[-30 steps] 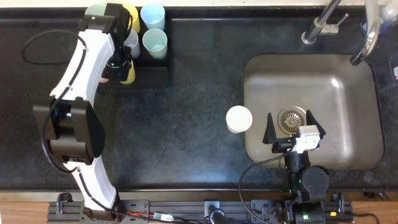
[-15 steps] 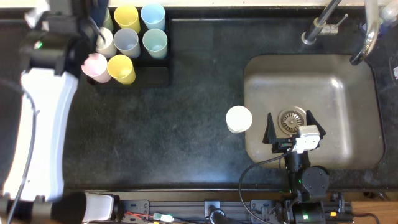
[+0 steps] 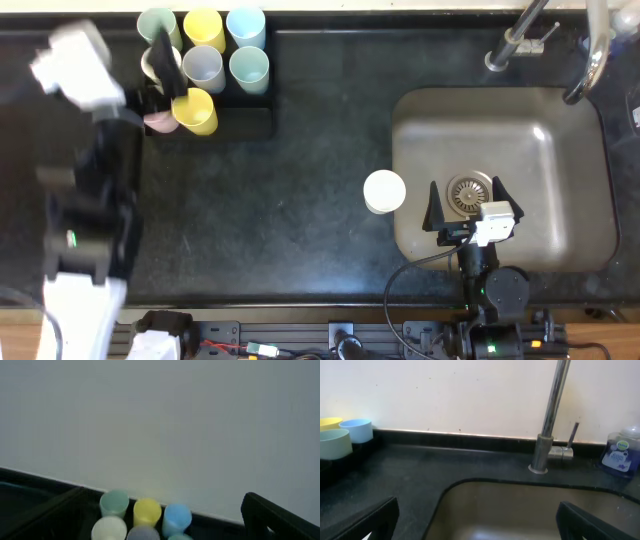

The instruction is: Store Cups

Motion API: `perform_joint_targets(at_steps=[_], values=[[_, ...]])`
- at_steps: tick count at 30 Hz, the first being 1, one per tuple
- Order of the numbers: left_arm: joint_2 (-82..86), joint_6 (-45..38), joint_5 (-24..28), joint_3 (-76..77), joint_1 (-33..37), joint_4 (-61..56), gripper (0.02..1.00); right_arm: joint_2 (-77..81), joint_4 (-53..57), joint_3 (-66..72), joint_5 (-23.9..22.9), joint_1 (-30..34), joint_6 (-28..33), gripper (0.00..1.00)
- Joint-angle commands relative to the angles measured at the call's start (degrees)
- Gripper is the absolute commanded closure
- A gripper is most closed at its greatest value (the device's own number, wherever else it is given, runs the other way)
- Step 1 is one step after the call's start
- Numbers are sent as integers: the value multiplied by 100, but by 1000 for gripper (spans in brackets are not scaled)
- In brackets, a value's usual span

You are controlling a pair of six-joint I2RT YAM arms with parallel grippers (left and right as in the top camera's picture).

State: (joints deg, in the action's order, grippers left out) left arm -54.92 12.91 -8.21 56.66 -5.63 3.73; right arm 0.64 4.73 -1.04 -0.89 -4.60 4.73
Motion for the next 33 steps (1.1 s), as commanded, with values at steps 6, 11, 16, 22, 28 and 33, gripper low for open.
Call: perform_joint_targets(at_steps=[6,11,16,22,28,33], values=[[2323,-848,562,-1867,22,-216,18,-44,-31,76,-7,-28,20,5],[2914,-841,678,-2675,22,-313,18,-44,-31,76,-7,-28,20,5],[3563,-839,743,-3412,22,-597,18,-44,-31,76,-7,-28,20,3],[4225,-841,778,-4094,22,-780,20,-44,-31,76,-7,-28,20,3],[4933,-1464,1519,-4717,35,-1222,18,-44,-31,79,-7,-28,20,3],[5386,-1906,2146,-5191,245,-1250,18,-44,-31,76,-7,-28,20,3]])
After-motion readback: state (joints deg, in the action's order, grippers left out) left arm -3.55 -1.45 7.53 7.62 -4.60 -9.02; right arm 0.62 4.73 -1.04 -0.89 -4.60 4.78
